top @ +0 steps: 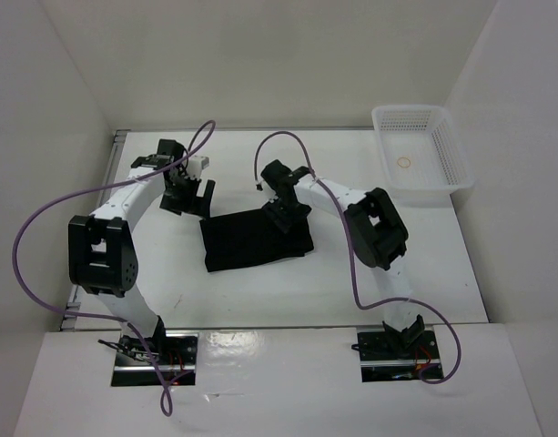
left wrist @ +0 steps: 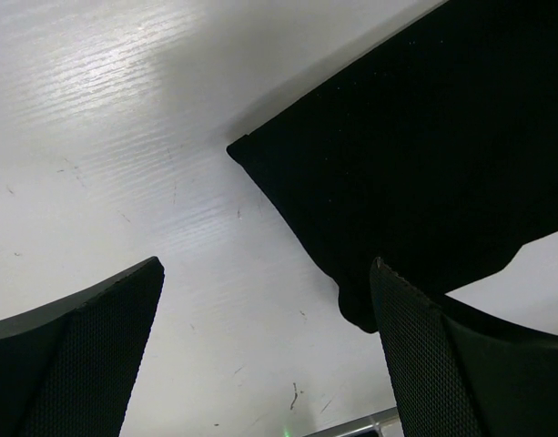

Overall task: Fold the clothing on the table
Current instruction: Fold the skirt

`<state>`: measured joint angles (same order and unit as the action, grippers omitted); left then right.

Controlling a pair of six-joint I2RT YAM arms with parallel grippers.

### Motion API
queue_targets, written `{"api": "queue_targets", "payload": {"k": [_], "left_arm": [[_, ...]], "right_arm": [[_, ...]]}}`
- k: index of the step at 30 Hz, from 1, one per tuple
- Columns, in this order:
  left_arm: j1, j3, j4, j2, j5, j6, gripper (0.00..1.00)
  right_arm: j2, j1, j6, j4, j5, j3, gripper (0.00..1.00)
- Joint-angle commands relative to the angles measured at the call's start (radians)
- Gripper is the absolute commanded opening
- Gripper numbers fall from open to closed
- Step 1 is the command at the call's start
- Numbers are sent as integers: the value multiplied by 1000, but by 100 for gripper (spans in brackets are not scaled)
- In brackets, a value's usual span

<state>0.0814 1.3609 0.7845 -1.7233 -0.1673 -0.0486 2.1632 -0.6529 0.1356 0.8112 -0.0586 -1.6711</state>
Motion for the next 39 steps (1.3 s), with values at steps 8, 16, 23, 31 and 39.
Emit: {"api": "queue_targets", "payload": {"k": [8,16,23,31,39], "left_arm": [[-5,-39,-48,-2,-11,7,100],[-5,-39,-57,-42,-41,-13,100],[-5,-10,-67,-100,-100,-33,100],[-5,21,-87,-203,-101,-74,90],[-14,30,-97,-252,-149,-92,49]], "right_arm": [[84,-34,94,-139,-302,18,68],[98,-34,162,-202,-330,-52,68],[107,-34,197,-265,-379,-117,68],[35,-10,196,-256,-321,-150,69],[-45,163,150,-165,21,-158,69]]}}
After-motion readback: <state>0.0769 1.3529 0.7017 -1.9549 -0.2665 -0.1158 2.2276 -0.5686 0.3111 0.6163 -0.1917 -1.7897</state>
